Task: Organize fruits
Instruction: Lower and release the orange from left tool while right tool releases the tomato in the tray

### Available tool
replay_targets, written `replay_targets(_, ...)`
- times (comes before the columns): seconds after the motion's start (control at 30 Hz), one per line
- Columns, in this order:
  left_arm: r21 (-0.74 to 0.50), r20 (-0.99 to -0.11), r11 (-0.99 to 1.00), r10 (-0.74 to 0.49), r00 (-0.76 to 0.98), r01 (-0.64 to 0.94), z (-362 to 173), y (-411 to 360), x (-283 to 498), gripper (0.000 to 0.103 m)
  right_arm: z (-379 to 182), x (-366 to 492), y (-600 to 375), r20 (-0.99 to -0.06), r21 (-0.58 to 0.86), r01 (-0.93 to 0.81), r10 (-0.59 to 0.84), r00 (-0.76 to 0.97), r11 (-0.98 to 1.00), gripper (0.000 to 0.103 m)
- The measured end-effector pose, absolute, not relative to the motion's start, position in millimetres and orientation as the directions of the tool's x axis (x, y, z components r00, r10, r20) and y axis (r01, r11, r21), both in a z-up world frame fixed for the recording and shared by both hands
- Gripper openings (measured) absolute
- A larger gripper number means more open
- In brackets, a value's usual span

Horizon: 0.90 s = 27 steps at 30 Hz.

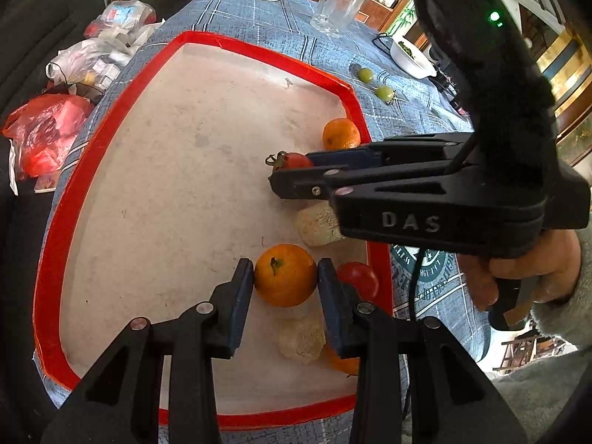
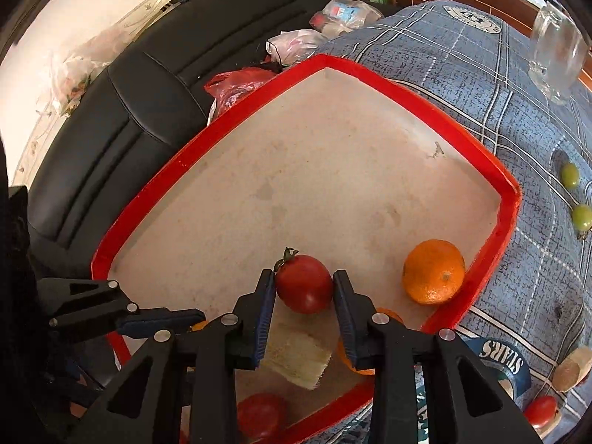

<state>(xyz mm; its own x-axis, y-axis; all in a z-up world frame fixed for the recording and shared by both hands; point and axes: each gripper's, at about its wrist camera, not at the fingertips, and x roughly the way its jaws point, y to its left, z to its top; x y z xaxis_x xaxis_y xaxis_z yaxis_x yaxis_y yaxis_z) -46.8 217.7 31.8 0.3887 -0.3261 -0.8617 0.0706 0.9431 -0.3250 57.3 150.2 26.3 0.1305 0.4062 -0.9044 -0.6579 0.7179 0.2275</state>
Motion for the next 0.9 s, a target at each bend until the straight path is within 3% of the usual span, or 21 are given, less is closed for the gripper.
replay_targets(0.13, -0.319, -0.866, 0.946, -0.316, 0.389, 0.058, 32, 217, -46, 0.034, 41, 53, 137, -0.882, 0.267, -0.638, 0.45, 0.142, 0.723, 0.038)
replay_targets(0.17, -0.314, -0.868, 0.948, -0.308, 0.389, 0.048, 32, 217, -46, 0.041, 45, 52, 133, -0.875, 0.277, -0.63, 0.461, 0.146, 0.725, 0.04)
replay_targets(0.2, -0.306, -0.872, 0.951, -0.294, 0.391, 0.031, 32, 218, -46, 0.055, 49, 52, 128, -0.87, 0.285, -0.622, 0.469, 0.151, 0.73, 0.043)
replay_targets(0.27, -0.311, -0.866, 0.95, -0.287, 0.409, 0.008, 33, 222, -47, 0.061, 57, 49, 115, -0.856, 0.31, -0.601, 0.491, 0.159, 0.736, 0.046)
replay_targets(0.5, -0.318, -0.844, 0.947, -0.261, 0.468, -0.046, 46, 228, -48, 0.062, 72, 34, 49, -0.808, 0.399, -0.483, 0.548, 0.217, 0.78, 0.052)
replay_targets(0.73, -0.288, -0.835, 0.957, -0.233, 0.499, -0.035, 61, 216, -47, 0.063, 56, 15, -36, -0.829, 0.396, -0.334, 0.49, 0.271, 0.855, 0.053)
replay_targets(0.9, -0.304, -0.824, 0.952, -0.279, 0.492, 0.031, 71, 189, -40, 0.063, 46, 5, -81, -0.847, 0.381, -0.254, 0.446, 0.29, 0.889, 0.053)
